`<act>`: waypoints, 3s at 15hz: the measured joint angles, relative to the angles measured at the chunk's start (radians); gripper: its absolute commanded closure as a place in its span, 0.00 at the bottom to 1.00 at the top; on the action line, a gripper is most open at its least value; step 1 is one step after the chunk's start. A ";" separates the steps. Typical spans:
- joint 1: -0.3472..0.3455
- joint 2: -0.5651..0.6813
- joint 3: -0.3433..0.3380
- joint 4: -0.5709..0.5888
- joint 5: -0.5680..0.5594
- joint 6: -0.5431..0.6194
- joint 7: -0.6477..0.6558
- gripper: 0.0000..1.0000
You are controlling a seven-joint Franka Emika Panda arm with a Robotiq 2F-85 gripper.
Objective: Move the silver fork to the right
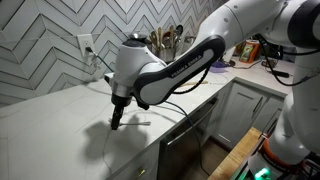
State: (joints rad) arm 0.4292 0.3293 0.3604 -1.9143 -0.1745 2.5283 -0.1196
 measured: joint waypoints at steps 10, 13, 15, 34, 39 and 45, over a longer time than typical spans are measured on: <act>0.018 0.044 -0.030 0.025 -0.043 0.037 0.023 0.46; 0.020 0.052 -0.034 0.038 -0.043 0.037 0.030 0.51; 0.024 0.061 -0.036 0.047 -0.043 0.037 0.039 0.49; 0.074 0.083 -0.070 0.120 -0.069 -0.142 0.133 0.96; 0.075 0.084 -0.070 0.136 -0.069 -0.178 0.133 0.93; 0.080 0.028 -0.074 0.225 -0.128 -0.168 0.157 0.93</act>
State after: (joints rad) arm 0.5091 0.3573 0.2864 -1.6895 -0.3026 2.3608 0.0378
